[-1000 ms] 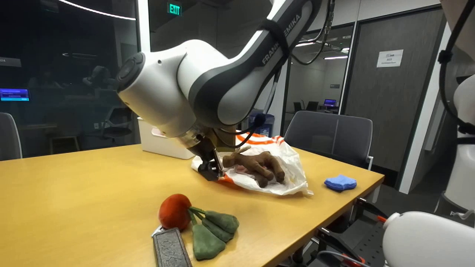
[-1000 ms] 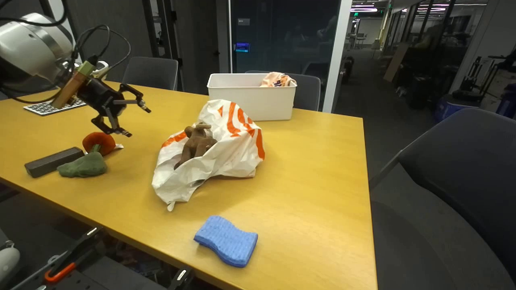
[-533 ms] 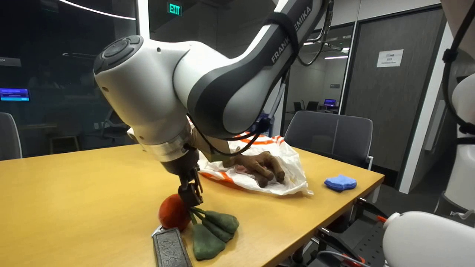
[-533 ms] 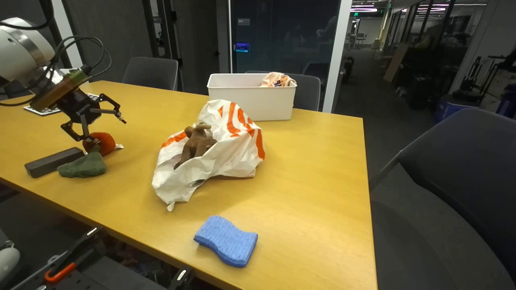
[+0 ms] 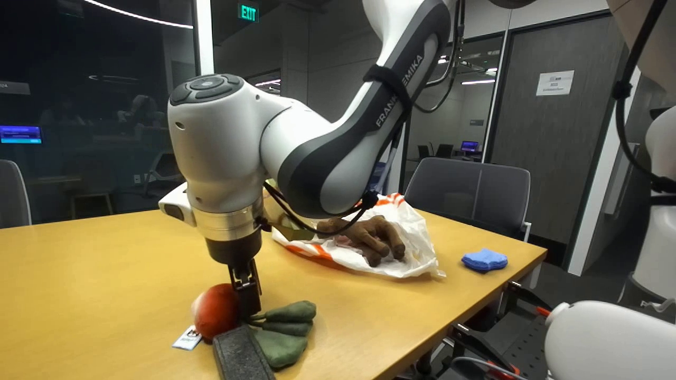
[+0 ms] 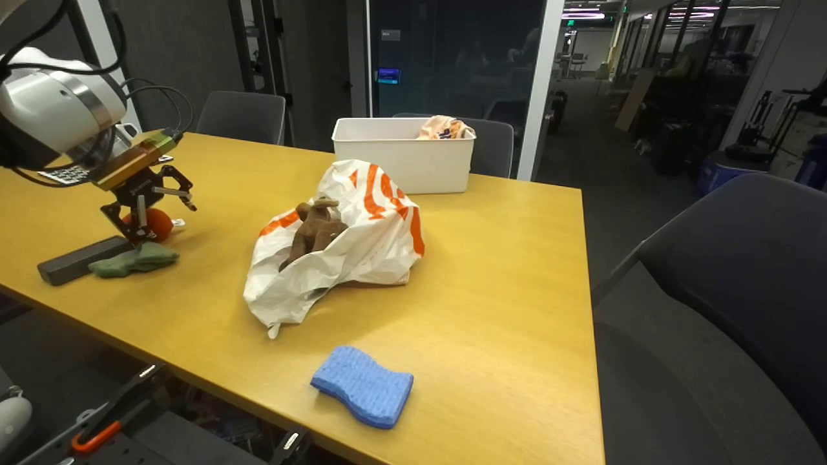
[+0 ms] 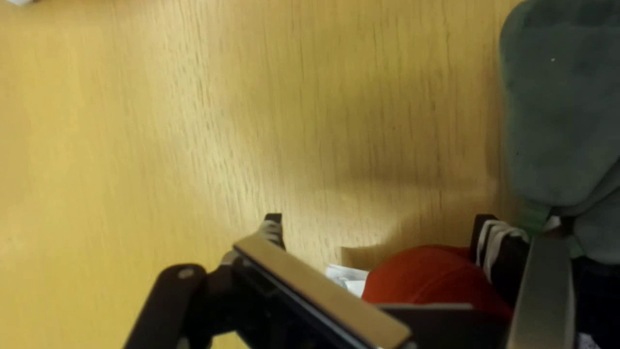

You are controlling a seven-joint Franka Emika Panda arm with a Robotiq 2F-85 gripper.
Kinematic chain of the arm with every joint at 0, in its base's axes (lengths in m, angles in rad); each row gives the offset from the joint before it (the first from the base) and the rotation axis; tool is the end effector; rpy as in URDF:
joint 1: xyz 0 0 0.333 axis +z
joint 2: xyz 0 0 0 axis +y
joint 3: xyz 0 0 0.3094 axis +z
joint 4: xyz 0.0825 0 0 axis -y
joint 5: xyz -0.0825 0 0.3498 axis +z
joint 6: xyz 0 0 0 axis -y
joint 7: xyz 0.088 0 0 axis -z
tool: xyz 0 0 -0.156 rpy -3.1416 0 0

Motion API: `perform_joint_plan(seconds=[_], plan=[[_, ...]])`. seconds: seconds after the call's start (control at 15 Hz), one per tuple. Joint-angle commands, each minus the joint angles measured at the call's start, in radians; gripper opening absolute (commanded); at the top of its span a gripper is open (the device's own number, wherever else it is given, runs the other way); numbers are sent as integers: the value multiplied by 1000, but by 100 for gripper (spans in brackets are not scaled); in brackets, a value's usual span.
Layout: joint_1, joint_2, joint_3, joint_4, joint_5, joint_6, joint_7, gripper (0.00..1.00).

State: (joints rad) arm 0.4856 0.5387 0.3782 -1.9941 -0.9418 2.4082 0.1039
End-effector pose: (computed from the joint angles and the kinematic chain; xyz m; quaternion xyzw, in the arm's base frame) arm 0.4018 0.4232 0.1752 0.7337 0.6488 0.0824 0.1843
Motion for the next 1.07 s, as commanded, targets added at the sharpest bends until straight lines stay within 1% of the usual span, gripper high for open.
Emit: perform_joint_plan(seconds=[0.0,0.13,0.27,0.33,0.47,0.6,0.67,0.8,0.93,1.0], plan=[[-40,5,52,29,240,-83,-249,100],[-38,2,71,59,390,-200,-373,100],[-33,5,87,99,500,-295,-497,100],[-25,12,90,121,534,-332,-550,100],[-5,28,86,156,534,-348,-623,100],[10,48,80,182,517,-325,-665,100],[22,61,72,194,501,-310,-672,100],[29,86,70,217,503,-294,-690,100],[38,107,65,235,499,-263,-690,100],[57,117,51,247,474,-247,-670,100]])
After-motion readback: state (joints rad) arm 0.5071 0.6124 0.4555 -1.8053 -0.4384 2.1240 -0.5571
